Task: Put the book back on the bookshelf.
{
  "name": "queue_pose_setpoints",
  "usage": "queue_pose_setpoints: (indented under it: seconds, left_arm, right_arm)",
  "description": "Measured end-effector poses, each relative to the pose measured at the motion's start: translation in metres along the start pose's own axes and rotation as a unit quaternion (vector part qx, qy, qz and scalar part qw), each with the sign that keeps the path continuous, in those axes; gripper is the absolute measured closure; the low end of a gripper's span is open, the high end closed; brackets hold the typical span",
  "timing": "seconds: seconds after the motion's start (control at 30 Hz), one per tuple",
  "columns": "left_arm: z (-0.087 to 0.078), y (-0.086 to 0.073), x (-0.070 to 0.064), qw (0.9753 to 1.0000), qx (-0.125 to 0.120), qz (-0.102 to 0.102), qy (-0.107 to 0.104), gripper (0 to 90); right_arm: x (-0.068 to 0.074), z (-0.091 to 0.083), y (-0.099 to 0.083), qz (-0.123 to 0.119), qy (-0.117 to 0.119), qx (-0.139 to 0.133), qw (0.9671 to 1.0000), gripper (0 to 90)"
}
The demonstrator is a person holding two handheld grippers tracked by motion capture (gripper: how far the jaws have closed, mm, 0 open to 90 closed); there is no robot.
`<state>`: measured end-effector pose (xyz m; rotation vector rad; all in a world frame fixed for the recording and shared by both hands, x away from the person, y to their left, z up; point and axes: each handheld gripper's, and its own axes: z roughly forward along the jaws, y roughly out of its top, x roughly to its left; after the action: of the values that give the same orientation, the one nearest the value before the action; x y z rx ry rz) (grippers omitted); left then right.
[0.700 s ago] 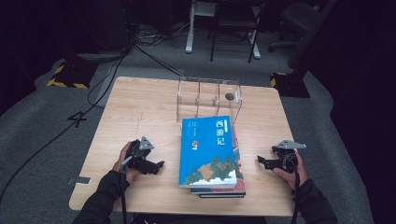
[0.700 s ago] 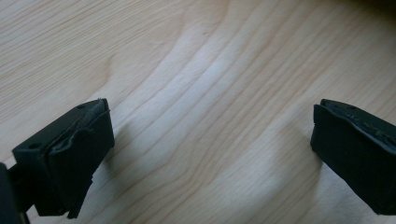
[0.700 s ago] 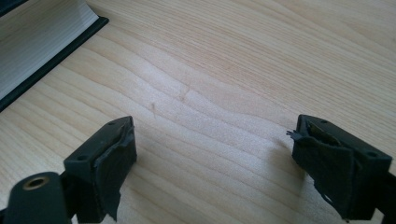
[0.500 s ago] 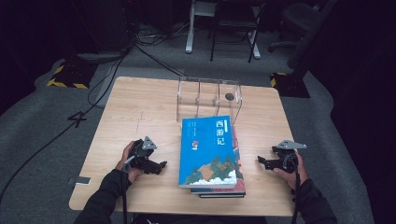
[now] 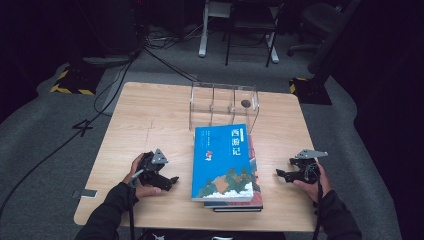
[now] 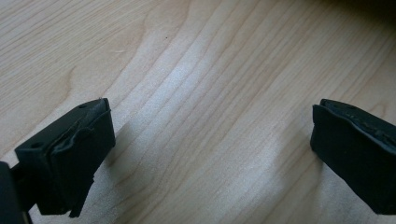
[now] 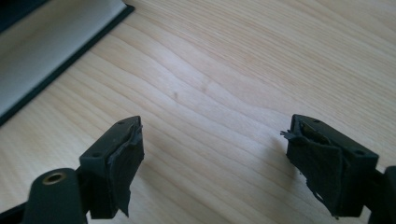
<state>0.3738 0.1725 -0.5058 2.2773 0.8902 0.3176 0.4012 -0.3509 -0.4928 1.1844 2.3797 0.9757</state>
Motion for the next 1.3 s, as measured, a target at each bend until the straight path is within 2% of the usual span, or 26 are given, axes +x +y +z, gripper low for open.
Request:
queue_pose_setpoints:
  seconds: [0.03,0.1,0.17,0.23,0.27,0.37,0.43,0.63,0.83,0.97,1.3]
  left_arm:
    - [0.0,0.0,0.0,1.0,0.0,0.0,0.0,0.3]
    - [0.0,0.0,0.0,1.0,0.0,0.0,0.0,0.3]
    - [0.0,0.0,0.0,1.0,0.0,-0.001,0.0,0.3]
    - [0.0,0.0,0.0,1.0,0.0,0.0,0.0,0.3]
    - [0.0,0.0,0.0,1.0,0.0,-0.001,0.0,0.3]
    - [0.0,0.0,0.0,1.0,0.0,-0.001,-0.001,0.1]
    - [0.001,0.0,0.0,1.0,0.0,-0.001,-0.001,0.1]
    - [0.0,0.0,-0.001,1.0,-0.002,-0.004,0.003,0.5]
    - [-0.001,-0.001,-0.001,1.0,-0.001,-0.003,0.004,0.6]
    - [-0.003,-0.004,-0.003,1.0,-0.003,-0.003,0.005,1.3]
    - [-0.003,-0.004,-0.004,1.0,-0.002,-0.005,0.007,1.2]
  right_arm:
    - [0.005,-0.005,0.006,-0.001,0.004,-0.013,0.9999,20.7]
    - [0.007,-0.007,0.009,-0.003,0.008,-0.019,0.9998,20.7]
    - [0.015,-0.015,0.017,-0.014,0.021,-0.036,0.999,21.0]
    - [0.021,-0.019,0.022,-0.031,0.022,-0.046,0.9982,21.1]
    - [0.023,-0.02,0.024,-0.03,0.024,-0.049,0.9981,21.1]
    - [0.027,-0.021,0.028,-0.031,0.025,-0.052,0.9979,21.3]
    - [0.036,-0.027,0.032,-0.048,0.028,-0.059,0.9967,21.8]
    - [0.044,-0.033,0.04,-0.057,0.041,-0.073,0.9948,22.2]
    - [0.05,-0.041,0.05,-0.072,0.036,-0.089,0.9927,24.8]
    - [0.054,-0.044,0.063,-0.072,0.053,-0.103,0.9907,25.2]
    - [0.081,-0.053,0.079,-0.106,0.071,-0.105,0.9863,25.6]
